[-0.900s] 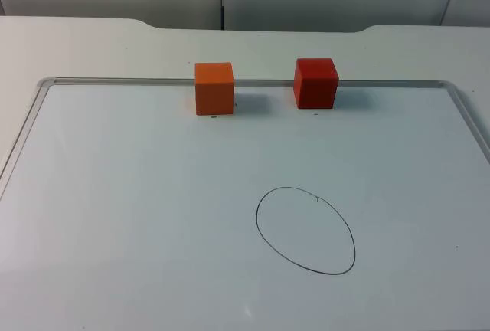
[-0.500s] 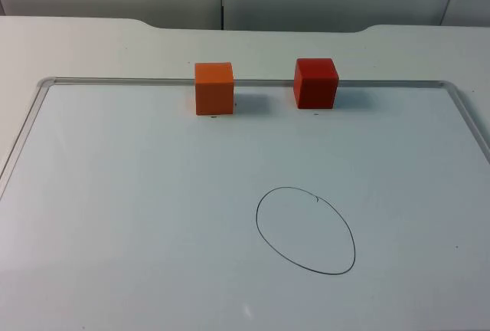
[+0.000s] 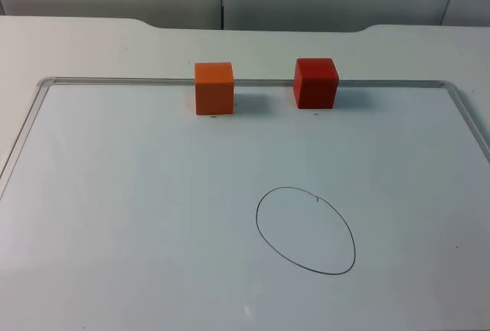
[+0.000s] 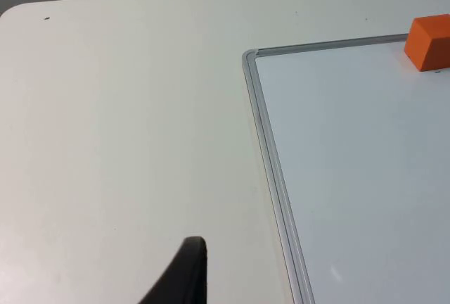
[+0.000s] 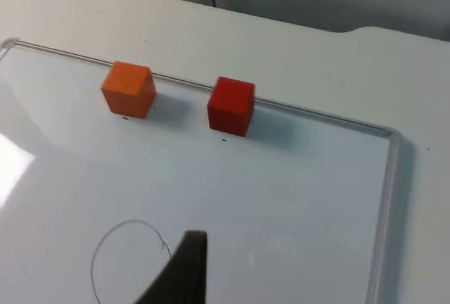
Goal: Pick up one cube with the left hand and another cube with the right hand. First place the cube in the right hand at the target position, then stack the cube in the left hand on top.
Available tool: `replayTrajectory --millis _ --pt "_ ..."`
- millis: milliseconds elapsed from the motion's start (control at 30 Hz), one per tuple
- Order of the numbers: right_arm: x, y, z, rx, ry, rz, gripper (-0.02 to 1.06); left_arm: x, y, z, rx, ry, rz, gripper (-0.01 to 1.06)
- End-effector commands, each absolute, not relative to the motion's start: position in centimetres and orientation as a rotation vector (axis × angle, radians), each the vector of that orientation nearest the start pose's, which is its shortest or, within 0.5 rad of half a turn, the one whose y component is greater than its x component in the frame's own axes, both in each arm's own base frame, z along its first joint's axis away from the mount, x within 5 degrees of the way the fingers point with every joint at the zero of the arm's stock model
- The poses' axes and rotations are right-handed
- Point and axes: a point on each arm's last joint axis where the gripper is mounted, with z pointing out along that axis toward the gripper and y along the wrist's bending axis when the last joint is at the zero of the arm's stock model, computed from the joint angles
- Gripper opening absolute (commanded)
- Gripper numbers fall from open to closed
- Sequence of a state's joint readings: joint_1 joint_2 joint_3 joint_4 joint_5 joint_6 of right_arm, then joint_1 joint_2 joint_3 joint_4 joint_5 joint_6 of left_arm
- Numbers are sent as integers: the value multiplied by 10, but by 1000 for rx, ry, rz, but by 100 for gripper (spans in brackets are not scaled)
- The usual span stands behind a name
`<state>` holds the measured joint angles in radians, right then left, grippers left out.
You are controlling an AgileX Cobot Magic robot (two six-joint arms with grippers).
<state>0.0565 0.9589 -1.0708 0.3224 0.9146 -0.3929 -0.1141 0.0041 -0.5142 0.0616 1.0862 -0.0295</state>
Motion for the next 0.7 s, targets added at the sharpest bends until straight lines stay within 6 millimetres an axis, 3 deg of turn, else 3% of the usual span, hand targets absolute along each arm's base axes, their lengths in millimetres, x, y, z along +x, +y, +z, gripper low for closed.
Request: replayTrajectory --millis 0,33,133,167,300,333,400,500,567,667 --pt "226 51 395 -477 2195 241 98 -7 6 279 72 2047 -18 104" --pt "226 51 395 -477 2195 241 98 -7 6 279 72 2047 -18 104" --pt "271 76 387 -451 2251 301 98 -7 6 279 72 2047 -18 104" --pt "271 76 387 -451 2251 301 98 -7 6 279 72 2047 -18 104" --pt "323 115 356 -371 2393 279 98 -7 6 279 72 2047 -18 104" --pt "323 115 356 -371 2393 279 98 -7 6 279 72 2047 -18 104" --pt "346 131 336 -317 2448 210 98 -7 6 279 72 2047 -18 104" --pt "360 143 322 -296 2480 173 98 -7 6 279 72 2047 -18 104" --pt "379 158 299 -284 2518 154 98 -7 6 279 72 2047 -18 104" --pt "392 165 281 -254 2556 158 98 -7 6 279 72 2047 -18 104"
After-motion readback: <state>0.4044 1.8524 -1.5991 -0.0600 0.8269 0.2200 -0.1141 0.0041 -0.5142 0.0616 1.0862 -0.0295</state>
